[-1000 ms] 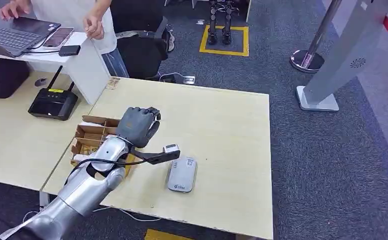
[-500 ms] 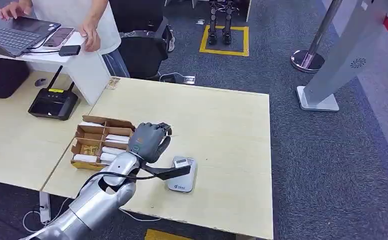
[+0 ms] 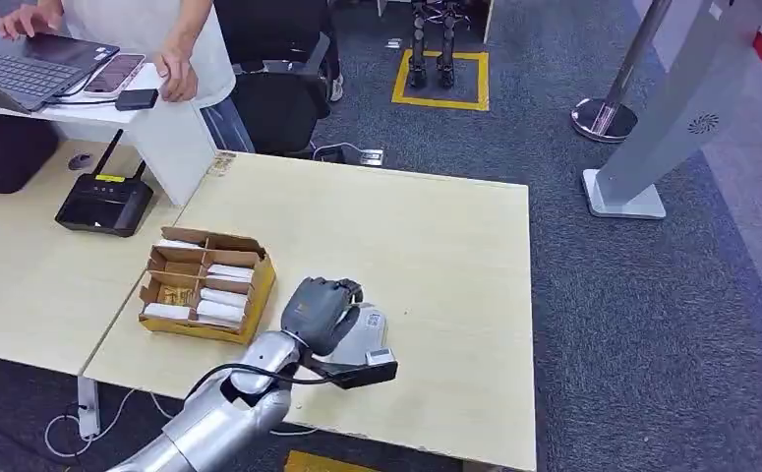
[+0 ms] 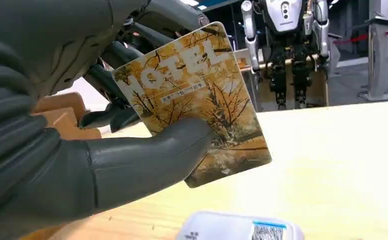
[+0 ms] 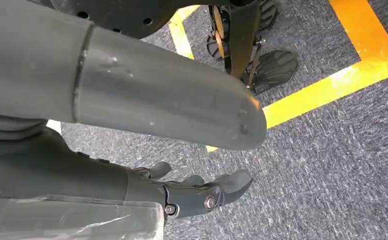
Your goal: Pass the card to the sensor for recognition and then transmit it.
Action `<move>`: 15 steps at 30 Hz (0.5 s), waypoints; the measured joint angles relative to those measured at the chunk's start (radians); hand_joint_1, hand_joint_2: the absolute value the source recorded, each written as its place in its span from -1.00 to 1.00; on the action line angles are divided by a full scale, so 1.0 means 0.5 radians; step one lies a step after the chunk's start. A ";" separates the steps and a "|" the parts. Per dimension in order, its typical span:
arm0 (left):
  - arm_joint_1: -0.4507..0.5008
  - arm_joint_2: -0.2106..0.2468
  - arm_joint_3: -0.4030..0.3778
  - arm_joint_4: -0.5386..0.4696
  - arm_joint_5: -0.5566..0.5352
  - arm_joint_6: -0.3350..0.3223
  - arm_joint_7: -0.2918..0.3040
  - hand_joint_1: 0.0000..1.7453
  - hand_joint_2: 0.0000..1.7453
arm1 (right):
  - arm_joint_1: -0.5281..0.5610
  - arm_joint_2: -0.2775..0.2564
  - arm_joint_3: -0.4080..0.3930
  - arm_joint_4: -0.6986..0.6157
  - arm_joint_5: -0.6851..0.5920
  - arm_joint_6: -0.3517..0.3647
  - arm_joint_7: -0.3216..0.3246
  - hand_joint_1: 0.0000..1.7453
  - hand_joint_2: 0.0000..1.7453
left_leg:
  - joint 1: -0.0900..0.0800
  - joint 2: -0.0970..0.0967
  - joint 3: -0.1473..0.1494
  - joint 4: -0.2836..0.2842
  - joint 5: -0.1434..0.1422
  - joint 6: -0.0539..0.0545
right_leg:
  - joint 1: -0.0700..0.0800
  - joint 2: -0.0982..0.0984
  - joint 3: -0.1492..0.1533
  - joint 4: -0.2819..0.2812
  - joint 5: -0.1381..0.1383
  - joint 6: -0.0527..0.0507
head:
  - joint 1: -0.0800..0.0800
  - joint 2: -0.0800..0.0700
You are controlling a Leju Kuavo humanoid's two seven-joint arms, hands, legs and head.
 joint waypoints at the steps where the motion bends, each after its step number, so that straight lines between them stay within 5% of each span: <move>1: 0.003 -0.004 0.000 0.008 0.004 0.000 0.000 1.00 1.00 | 0.000 0.000 0.000 0.000 0.000 0.000 -0.001 -1.00 -1.00 | 0.000 0.000 0.000 0.000 0.000 0.000 | 0.000 0.000 0.000 0.000 0.000 0.000 | -0.001 0.000; 15: 0.058 -0.056 -0.019 0.095 0.037 -0.056 0.001 1.00 1.00 | -0.004 -0.002 -0.021 0.000 0.000 -0.002 -0.003 -1.00 -1.00 | 0.000 0.000 0.000 0.000 0.000 0.000 | 0.000 0.000 0.000 0.000 0.000 0.000 | 0.000 0.000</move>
